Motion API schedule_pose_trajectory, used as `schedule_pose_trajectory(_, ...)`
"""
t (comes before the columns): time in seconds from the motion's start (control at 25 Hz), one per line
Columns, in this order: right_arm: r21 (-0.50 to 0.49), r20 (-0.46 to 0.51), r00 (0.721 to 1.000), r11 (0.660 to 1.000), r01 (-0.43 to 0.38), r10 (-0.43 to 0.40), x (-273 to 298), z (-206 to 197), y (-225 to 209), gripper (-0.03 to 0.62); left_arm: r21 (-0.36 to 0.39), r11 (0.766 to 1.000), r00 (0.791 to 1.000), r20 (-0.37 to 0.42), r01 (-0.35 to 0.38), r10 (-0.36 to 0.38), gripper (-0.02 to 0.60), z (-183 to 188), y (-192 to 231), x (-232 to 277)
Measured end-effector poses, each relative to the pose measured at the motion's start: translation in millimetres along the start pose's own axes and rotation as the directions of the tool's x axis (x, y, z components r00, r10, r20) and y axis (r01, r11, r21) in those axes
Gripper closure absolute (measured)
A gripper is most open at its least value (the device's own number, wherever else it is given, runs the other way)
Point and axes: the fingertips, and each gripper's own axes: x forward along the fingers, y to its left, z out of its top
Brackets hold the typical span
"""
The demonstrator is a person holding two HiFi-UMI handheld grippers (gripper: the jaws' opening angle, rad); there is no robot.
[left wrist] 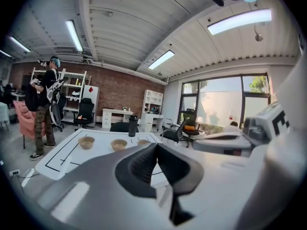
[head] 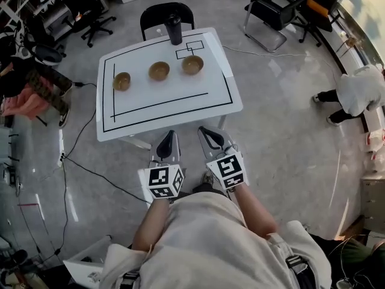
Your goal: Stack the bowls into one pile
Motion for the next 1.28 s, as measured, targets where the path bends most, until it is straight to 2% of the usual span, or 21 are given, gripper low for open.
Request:
schedule_pose_trajectory(0.12, 0.012, -0.027, 0.999, 0.999, -0.031, 0.032, 4.2, -7.3, -15.5, 0.594, -0.022, 1.000, 0.999, -0.041, 0.001, -0.002, 0.578, -11.7, -9.2, 12.6)
schedule_pose_trajectory(0.28, 0.043, -0.004, 0.998, 0.997, -0.060, 0.060, 4.2, -9.9, -30.1, 0.594, -0.001, 1.000, 0.998, -0.060, -0.016, 0.016, 0.578, -15.5, -12.0, 24.8)
schedule_pose_trajectory(0.52, 0.062, -0.030, 0.998, 0.996, -0.059, 0.061, 0.1, -25.7, -37.2, 0.594, 0.002, 1.000, 0.994, -0.105, -0.006, 0.006, 0.578, -24.9, -14.0, 39.3)
schedule_pose_trajectory(0.76, 0.071, -0.067, 0.997, 0.997, -0.036, 0.040, 9.8, -33.0, -47.2, 0.594, -0.012, 1.000, 0.994, -0.105, 0.021, -0.022, 0.578, -24.4, -13.7, 57.8)
schedule_pose_trajectory(1.04, 0.086, -0.091, 0.995, 0.996, -0.023, 0.031, 55.2, -31.9, -40.9, 0.594, -0.034, 0.999, 0.994, -0.107, 0.017, -0.021, 0.578, -23.7, 30.4, 76.1)
schedule_pose_trajectory(1.28, 0.111, -0.107, 0.994, 0.994, -0.023, 0.035, 122.0, -20.4, -37.3, 0.594, -0.068, 0.998, 0.997, -0.079, -0.017, 0.011, 0.578, -5.5, 99.9, 108.4)
